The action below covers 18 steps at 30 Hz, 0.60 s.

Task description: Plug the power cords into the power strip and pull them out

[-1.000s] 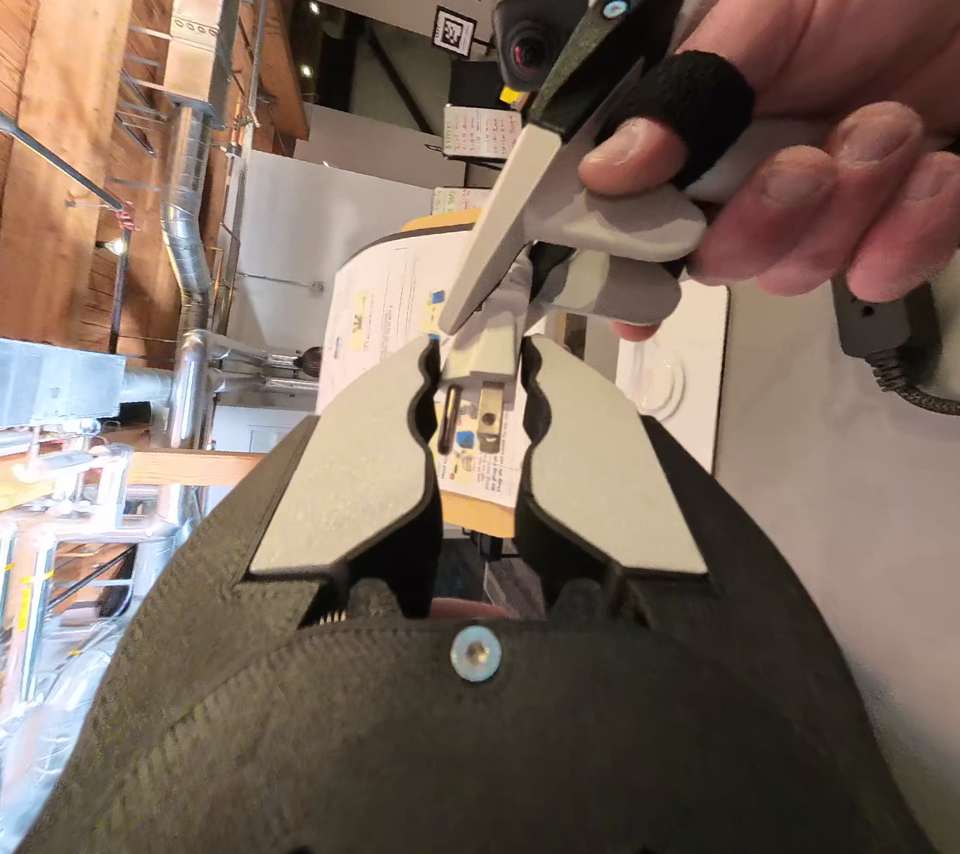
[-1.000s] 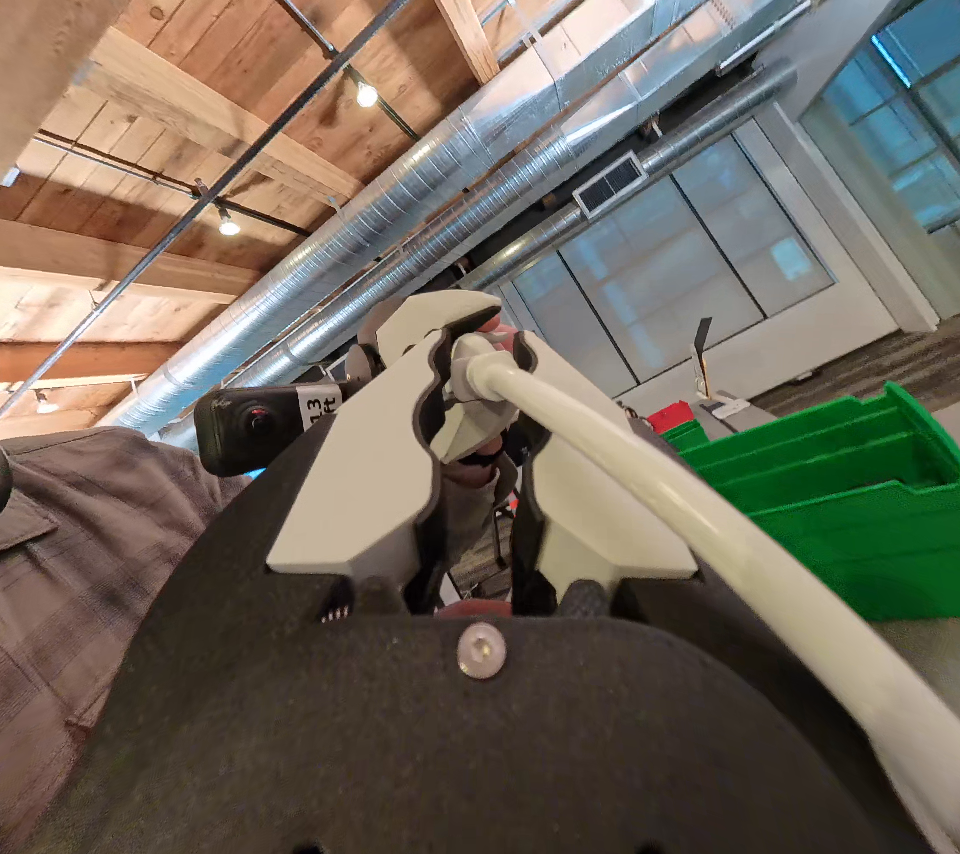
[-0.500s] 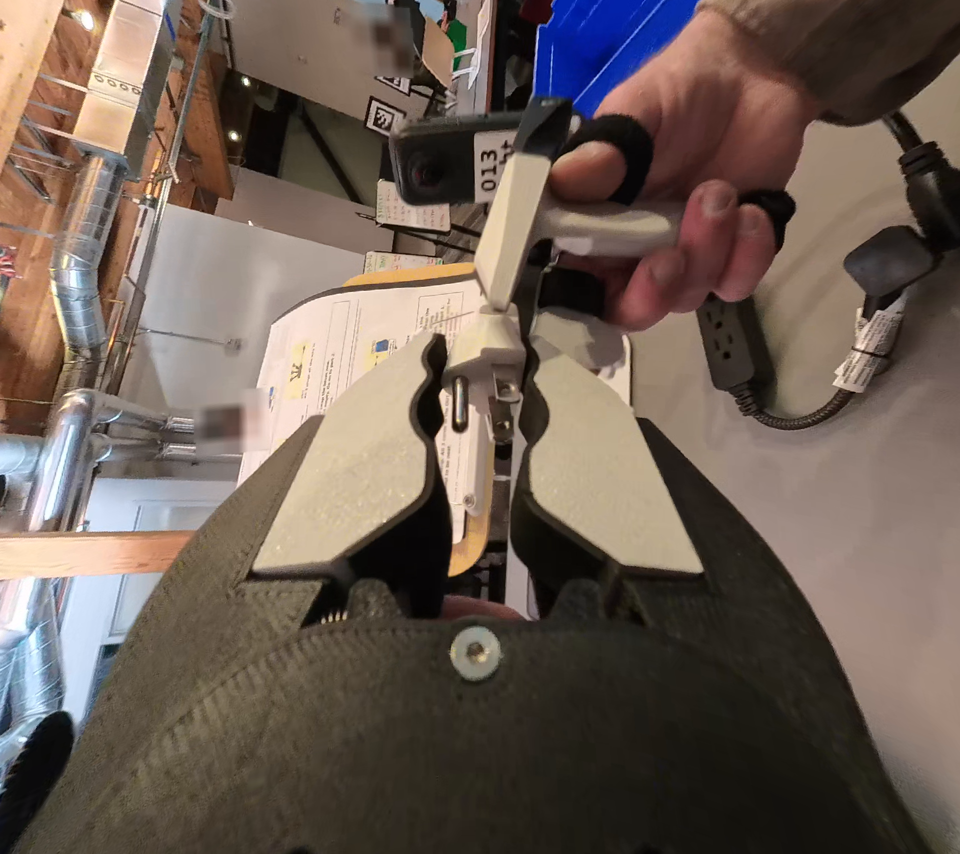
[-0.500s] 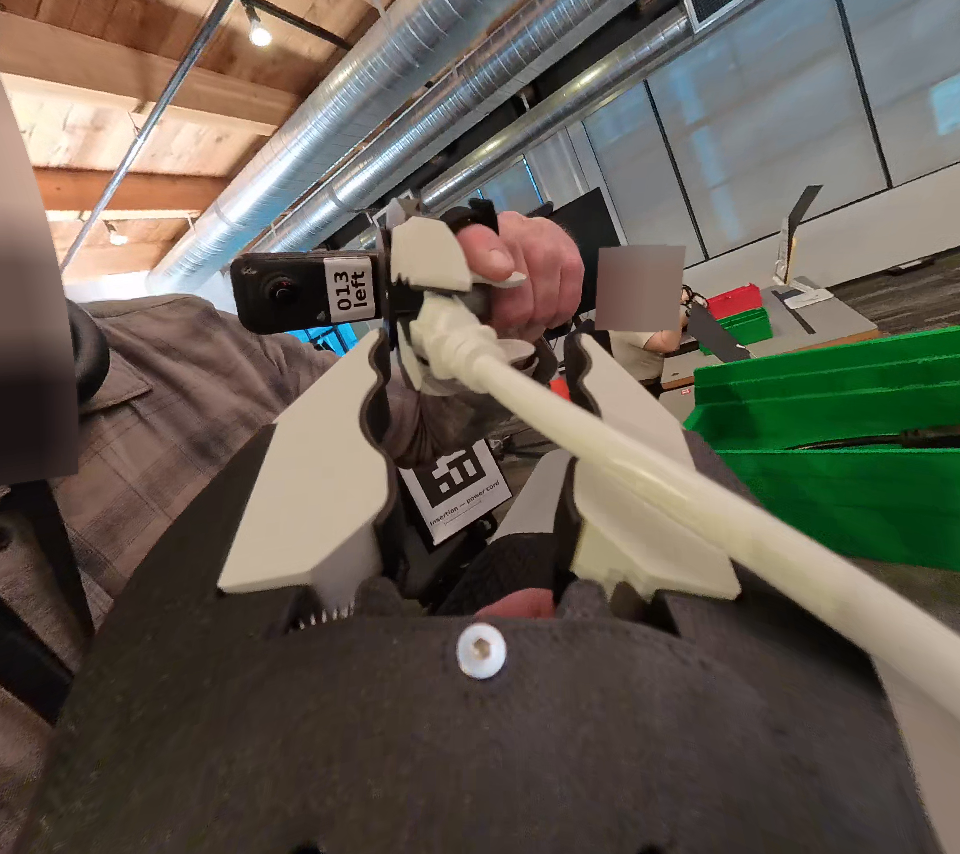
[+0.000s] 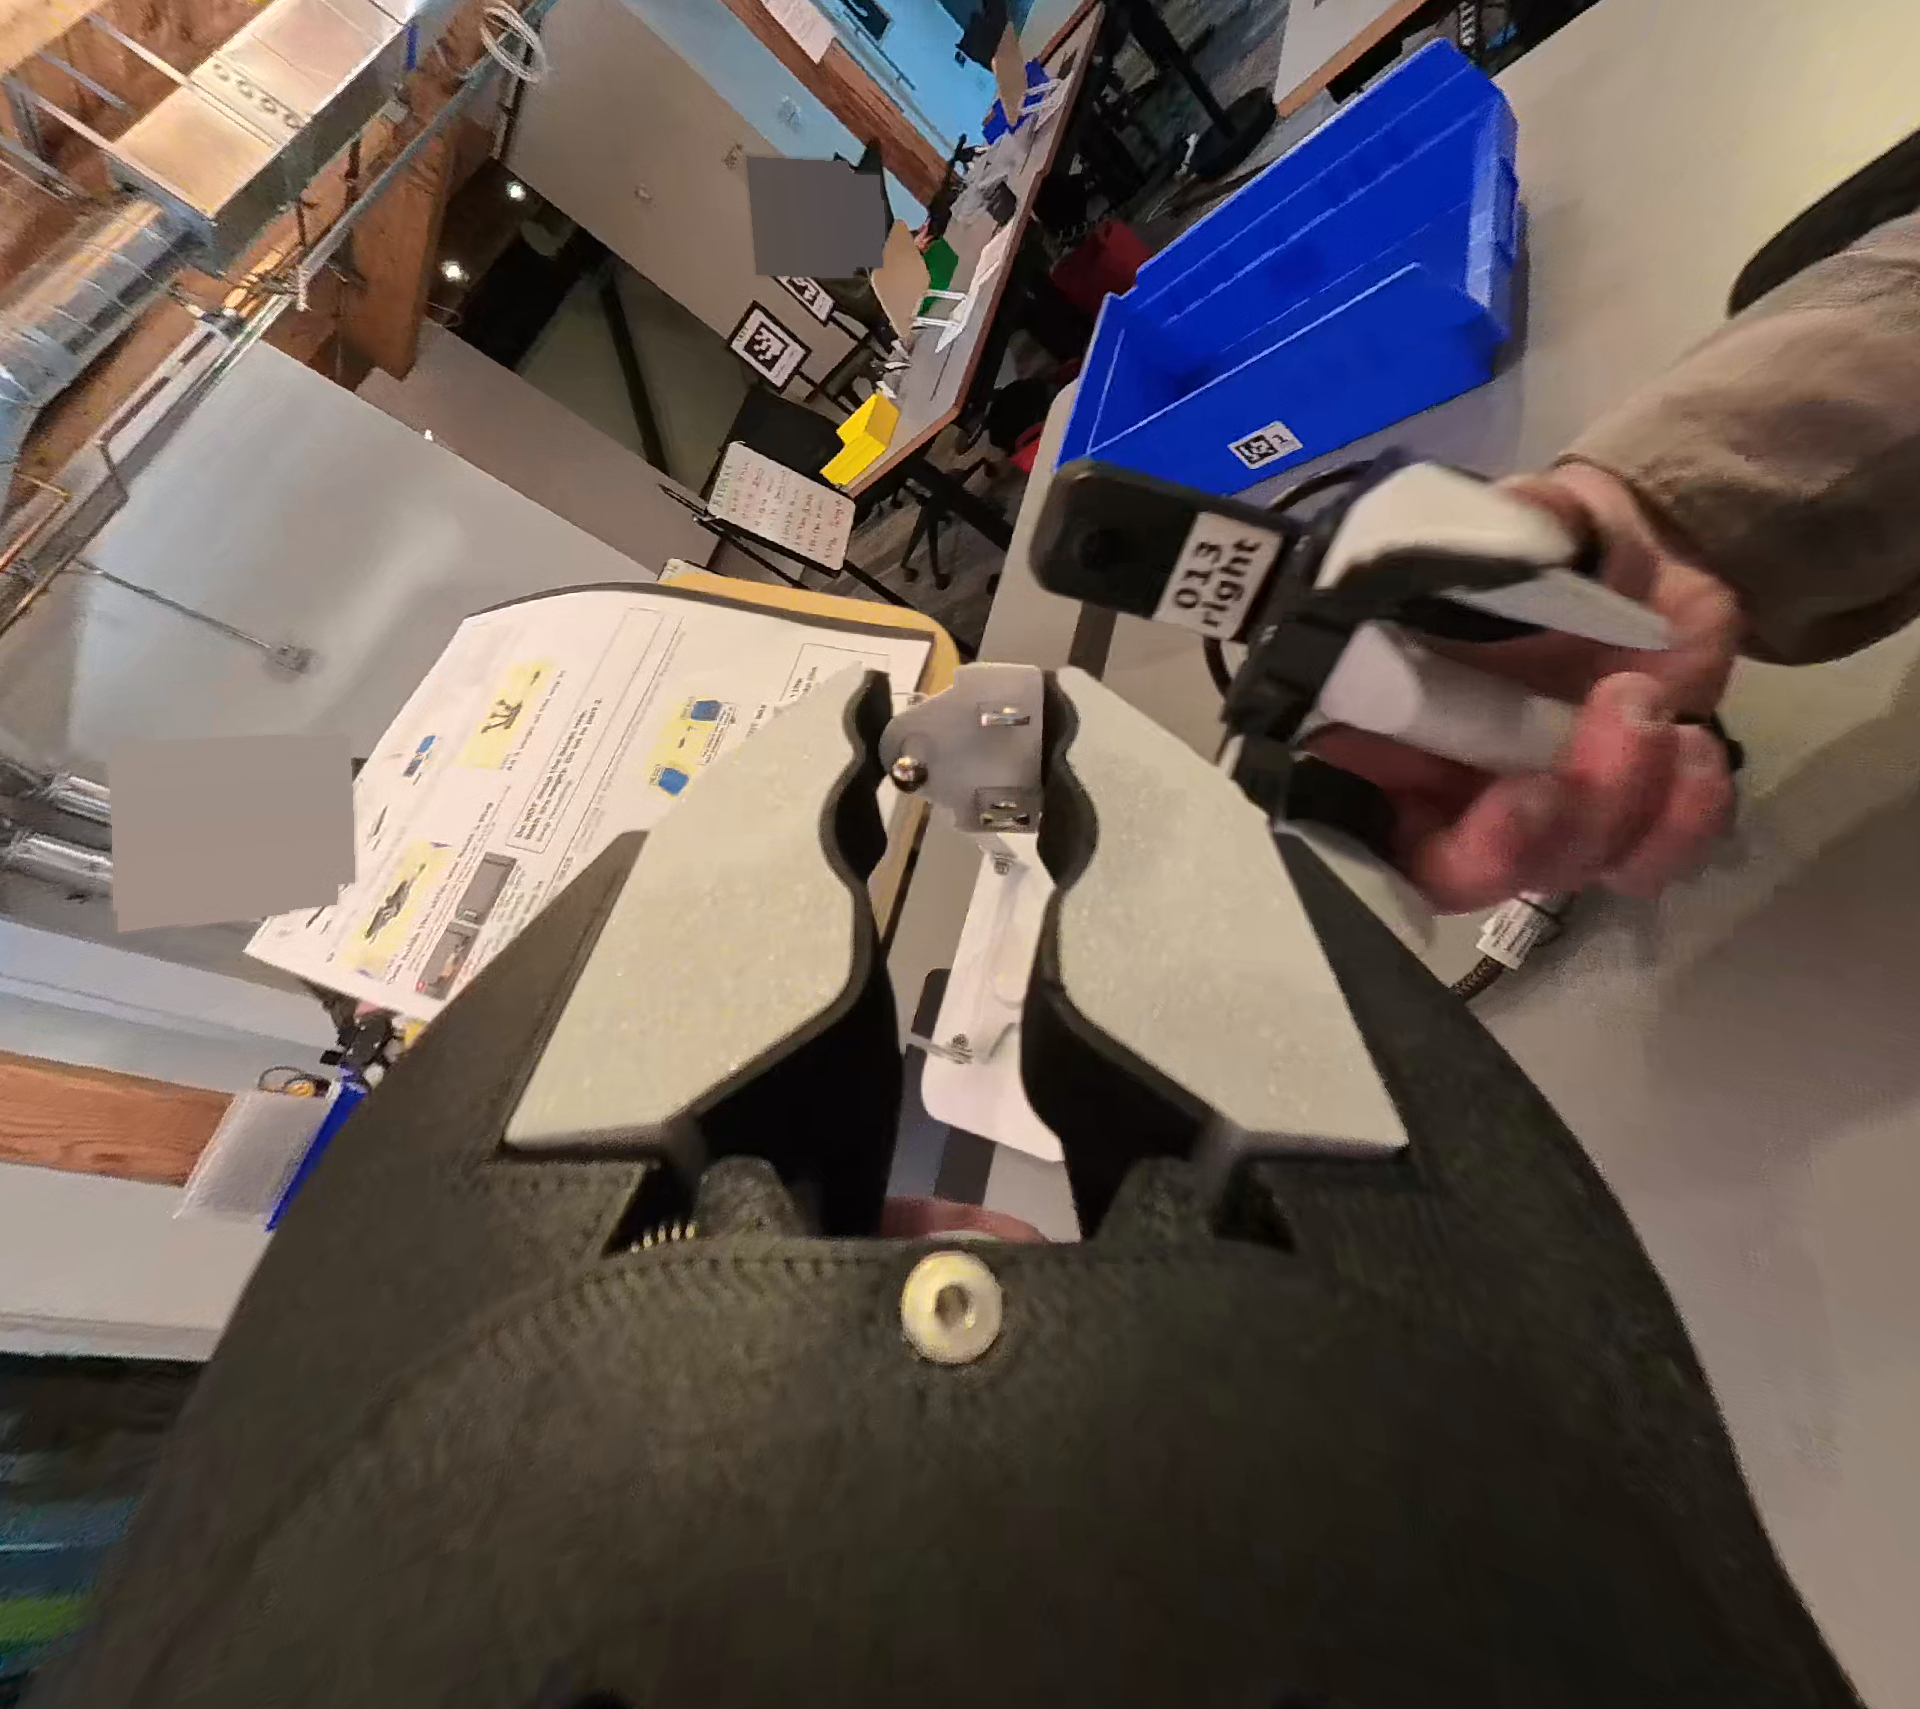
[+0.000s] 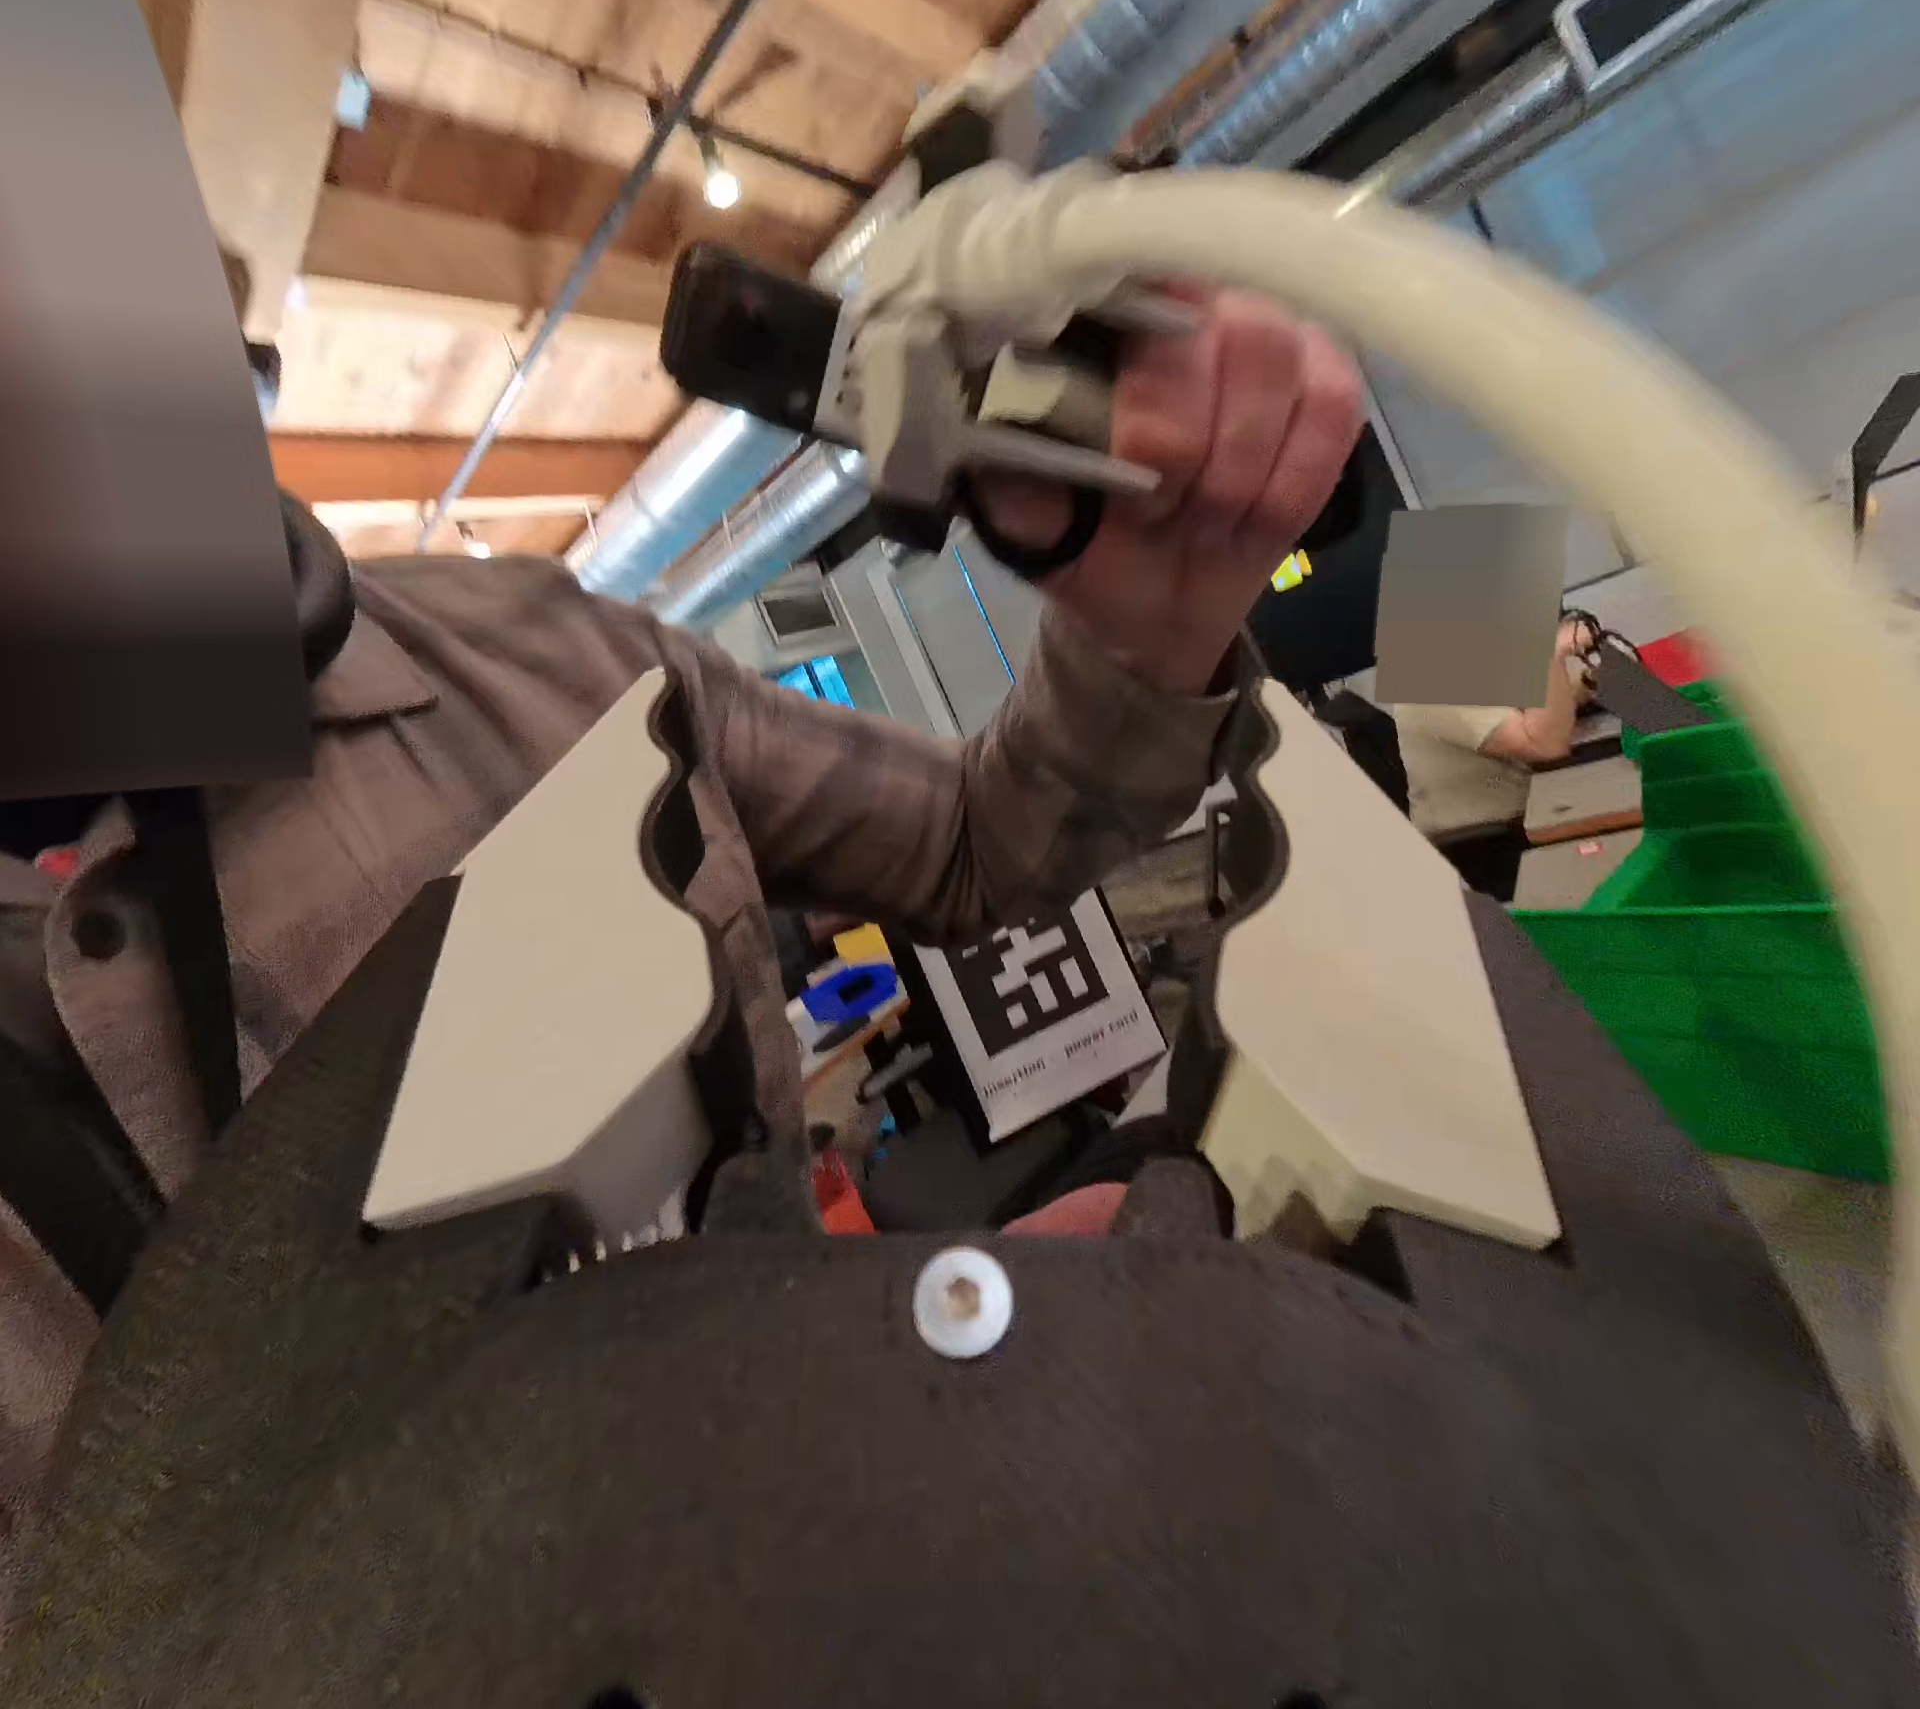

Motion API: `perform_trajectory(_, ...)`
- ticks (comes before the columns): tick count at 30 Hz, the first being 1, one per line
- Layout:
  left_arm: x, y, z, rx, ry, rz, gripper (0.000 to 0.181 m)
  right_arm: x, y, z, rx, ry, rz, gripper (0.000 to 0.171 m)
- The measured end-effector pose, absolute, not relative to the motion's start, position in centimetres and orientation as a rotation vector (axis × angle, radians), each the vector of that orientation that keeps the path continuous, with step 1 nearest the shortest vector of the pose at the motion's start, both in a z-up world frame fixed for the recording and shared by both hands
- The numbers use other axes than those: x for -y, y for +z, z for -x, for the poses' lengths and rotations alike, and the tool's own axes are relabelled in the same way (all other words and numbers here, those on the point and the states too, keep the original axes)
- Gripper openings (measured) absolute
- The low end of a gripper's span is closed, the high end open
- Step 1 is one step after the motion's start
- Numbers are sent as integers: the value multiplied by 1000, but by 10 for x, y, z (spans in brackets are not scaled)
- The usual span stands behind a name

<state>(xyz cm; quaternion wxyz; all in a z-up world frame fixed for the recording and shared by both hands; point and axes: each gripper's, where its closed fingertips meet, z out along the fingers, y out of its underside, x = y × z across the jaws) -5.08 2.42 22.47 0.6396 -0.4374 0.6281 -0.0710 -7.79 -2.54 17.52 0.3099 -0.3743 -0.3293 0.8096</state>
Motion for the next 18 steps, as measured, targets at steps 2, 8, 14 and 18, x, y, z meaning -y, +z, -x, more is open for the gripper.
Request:
perform_trajectory(2, -27, 232, 58, -1401, -179, 1007, 26, 39, 170, 74, 949, 2097, 1031, 99)
perform_trajectory(8, -32, 241, 70, -1382, -193, 1025, 26, 51, 186, 38, 1012, 1946, 1044, 81)
perform_trajectory(14, -17, 241, 44, -1421, -325, 1004, 25, 39, 188, 78, 801, 2255, 845, 123)
perform_trajectory(18, -15, 241, 36, -1410, -426, 1046, 25, 13, 221, 82, 644, 2147, 646, 130)
